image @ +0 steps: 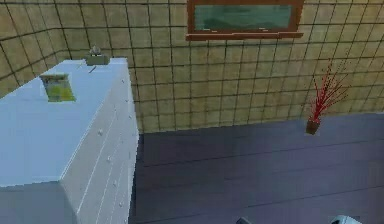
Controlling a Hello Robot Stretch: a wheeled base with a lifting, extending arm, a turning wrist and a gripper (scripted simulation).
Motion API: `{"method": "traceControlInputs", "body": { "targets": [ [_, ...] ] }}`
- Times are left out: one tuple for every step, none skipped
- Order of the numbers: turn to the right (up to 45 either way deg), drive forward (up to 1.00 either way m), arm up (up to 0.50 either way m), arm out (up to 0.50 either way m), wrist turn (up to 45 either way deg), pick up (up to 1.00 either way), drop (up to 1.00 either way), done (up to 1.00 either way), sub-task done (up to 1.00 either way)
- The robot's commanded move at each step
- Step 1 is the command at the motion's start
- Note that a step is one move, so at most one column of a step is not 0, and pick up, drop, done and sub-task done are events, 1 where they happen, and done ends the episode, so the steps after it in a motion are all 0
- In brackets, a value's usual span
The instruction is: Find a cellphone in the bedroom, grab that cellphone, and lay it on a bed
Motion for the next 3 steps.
{"method": "traceControlInputs", "body": {
  "targets": [
    [0.0, 0.6, 0.0, 0.0, 0.0, 0.0, 0.0, 0.0, 0.0],
    [45.0, 0.0, 0.0, 0.0, 0.0, 0.0, 0.0, 0.0, 0.0],
    [33.0, 0.0, 0.0, 0.0, 0.0, 0.0, 0.0, 0.0, 0.0]
  ]
}}
